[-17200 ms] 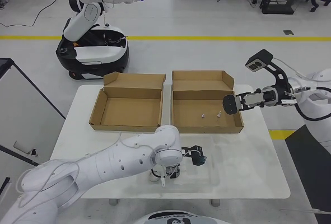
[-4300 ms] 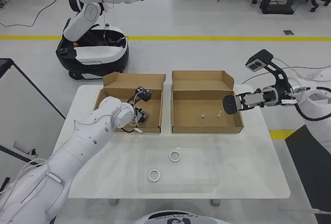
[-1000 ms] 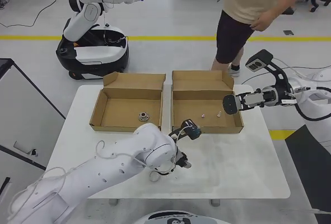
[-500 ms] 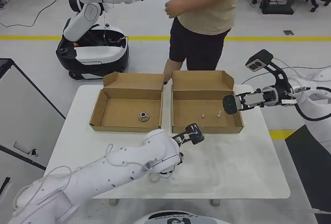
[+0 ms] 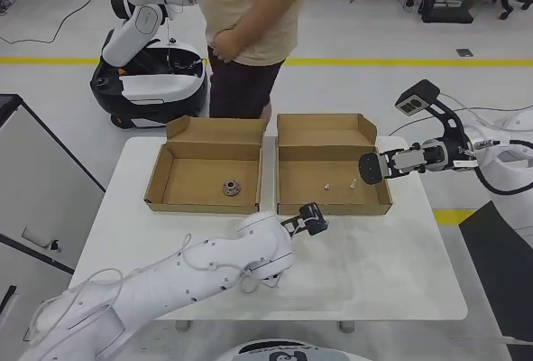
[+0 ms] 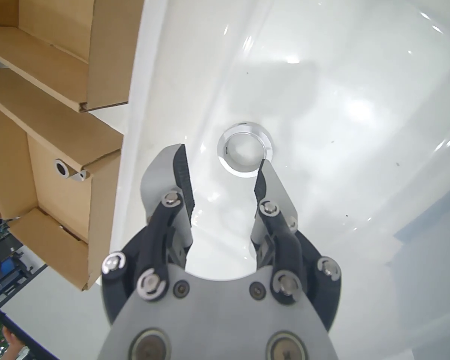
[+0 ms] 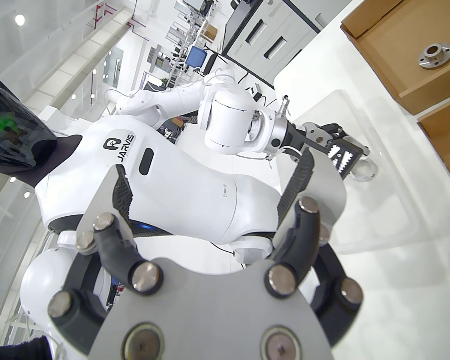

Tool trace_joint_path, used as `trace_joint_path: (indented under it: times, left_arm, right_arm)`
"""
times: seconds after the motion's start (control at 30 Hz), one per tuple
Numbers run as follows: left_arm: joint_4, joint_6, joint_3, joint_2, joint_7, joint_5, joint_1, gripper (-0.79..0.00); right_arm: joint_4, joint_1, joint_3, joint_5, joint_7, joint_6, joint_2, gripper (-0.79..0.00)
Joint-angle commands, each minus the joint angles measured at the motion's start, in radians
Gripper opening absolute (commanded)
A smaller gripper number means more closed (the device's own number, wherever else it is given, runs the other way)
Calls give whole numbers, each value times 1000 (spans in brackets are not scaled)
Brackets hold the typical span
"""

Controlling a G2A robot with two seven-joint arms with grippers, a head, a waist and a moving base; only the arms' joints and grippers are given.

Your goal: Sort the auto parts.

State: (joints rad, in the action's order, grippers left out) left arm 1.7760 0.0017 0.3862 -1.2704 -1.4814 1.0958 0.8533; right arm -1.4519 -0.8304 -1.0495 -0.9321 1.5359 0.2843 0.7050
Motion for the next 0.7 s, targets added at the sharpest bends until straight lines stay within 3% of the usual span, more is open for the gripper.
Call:
trace_joint_path:
  times: [0.0,0.3,0.53,0.67]
  left_arm:
    - [-18,-1,-6,-9,1,2,-2,-397]
    - [-64,-3,-17,-41,-7,18,-4,-400]
    - [-72,-16,-10,-51,-34,29,6,-369]
    - [-69,-31,-8,-55,-47,31,16,-394]
  right_arm:
    - [0,0,0,0,0,0,0,0]
    - [0,0,0,0,0,0,0,0]
    - [0,0,0,0,0,0,0,0]
    - [0,0,0,0,0,0,0,0]
